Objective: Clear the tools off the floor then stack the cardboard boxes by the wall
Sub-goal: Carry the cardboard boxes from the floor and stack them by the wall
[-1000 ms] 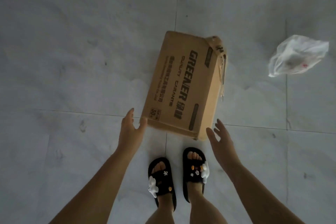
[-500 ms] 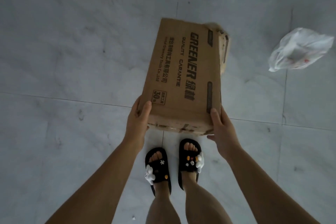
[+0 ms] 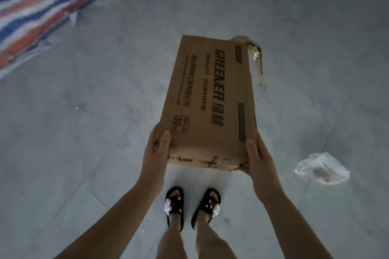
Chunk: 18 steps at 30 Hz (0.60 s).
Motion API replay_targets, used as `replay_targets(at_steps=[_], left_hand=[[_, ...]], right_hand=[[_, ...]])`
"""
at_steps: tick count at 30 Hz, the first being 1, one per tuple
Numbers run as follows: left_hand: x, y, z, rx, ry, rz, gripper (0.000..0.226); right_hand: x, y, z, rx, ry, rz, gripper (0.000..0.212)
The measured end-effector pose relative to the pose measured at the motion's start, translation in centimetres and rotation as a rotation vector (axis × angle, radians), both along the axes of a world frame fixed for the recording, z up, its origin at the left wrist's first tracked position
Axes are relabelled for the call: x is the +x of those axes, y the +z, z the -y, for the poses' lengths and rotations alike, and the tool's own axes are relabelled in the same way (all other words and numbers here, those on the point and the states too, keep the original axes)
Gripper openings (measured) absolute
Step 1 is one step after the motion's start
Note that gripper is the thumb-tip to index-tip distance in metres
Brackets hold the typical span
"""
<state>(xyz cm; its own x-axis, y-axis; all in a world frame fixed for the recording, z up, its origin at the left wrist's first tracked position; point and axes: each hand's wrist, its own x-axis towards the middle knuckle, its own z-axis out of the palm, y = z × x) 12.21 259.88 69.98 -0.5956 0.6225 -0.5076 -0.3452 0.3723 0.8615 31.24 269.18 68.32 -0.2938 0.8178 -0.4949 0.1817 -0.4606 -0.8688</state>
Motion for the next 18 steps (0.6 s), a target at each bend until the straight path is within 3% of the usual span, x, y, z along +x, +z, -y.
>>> replay_targets(at_steps=[6,12,18], left_hand=[[-3.6,9.2,8.9,0.086,0.368,-0.059,0.032],[-6.4,14.3,22.8,0.159,0.718,-0.177,0.025],[-10.6,15.9,38.9,0.185,1.001,-0.201,0.024]], right_hand=[[-7.8,9.0,3.7,0.115,0.291,-0.130,0.045],[-16.9,13.7,13.5,0.148,0.566,-0.191,0.063],[-26.7,15.8,28.2,0.176,0.763,-0.227,0.047]])
